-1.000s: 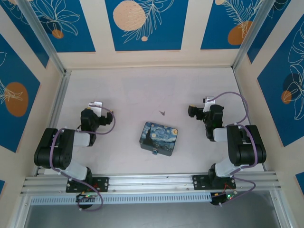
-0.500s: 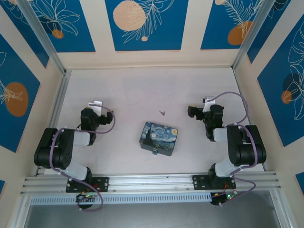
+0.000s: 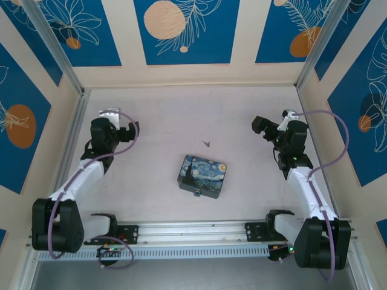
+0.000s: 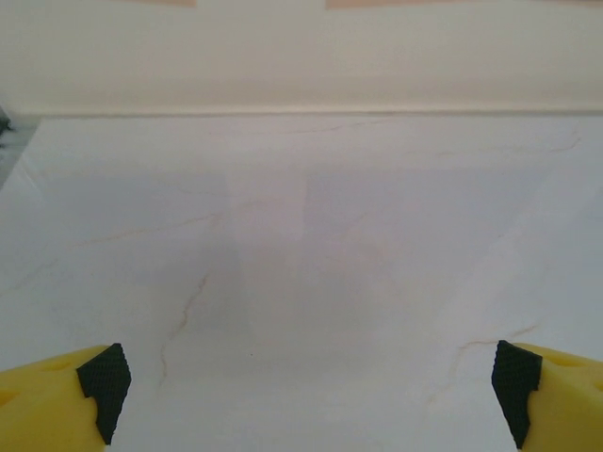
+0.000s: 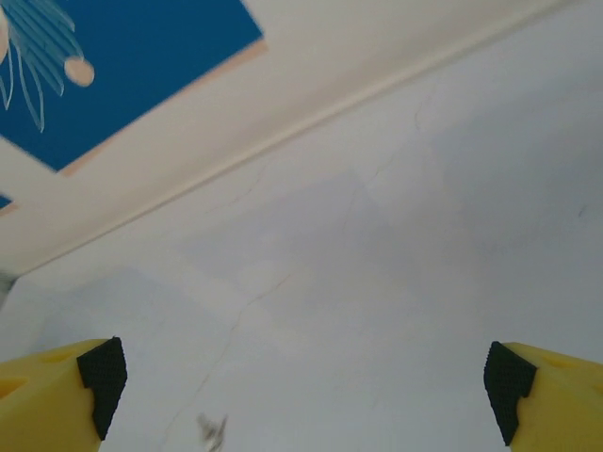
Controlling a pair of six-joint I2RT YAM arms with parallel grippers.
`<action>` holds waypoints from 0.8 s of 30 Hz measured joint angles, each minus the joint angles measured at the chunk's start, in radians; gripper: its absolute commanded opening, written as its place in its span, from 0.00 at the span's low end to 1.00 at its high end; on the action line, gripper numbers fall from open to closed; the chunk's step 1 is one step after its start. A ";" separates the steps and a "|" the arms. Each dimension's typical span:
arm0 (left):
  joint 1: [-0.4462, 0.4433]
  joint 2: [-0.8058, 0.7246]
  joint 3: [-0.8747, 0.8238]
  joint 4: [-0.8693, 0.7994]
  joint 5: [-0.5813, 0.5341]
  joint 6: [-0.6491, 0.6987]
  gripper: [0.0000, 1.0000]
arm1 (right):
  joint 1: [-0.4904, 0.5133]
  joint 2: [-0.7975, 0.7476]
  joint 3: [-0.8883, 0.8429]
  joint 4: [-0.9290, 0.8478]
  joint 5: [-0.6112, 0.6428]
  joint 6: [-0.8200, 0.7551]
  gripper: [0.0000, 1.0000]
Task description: Unlock the padlock with the key
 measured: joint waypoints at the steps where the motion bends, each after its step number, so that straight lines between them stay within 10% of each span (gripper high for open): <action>1: 0.000 -0.018 0.008 -0.036 0.014 -0.037 1.00 | 0.008 -0.011 -0.001 -0.047 -0.033 0.013 0.95; 12: -0.182 -0.092 -0.026 -0.280 0.196 -0.421 1.00 | 0.142 -0.377 -0.100 -0.527 -0.275 0.162 0.90; 24: -0.480 -0.079 -0.071 -0.287 0.164 -0.578 1.00 | 0.400 -0.371 -0.208 -0.570 -0.271 0.373 0.88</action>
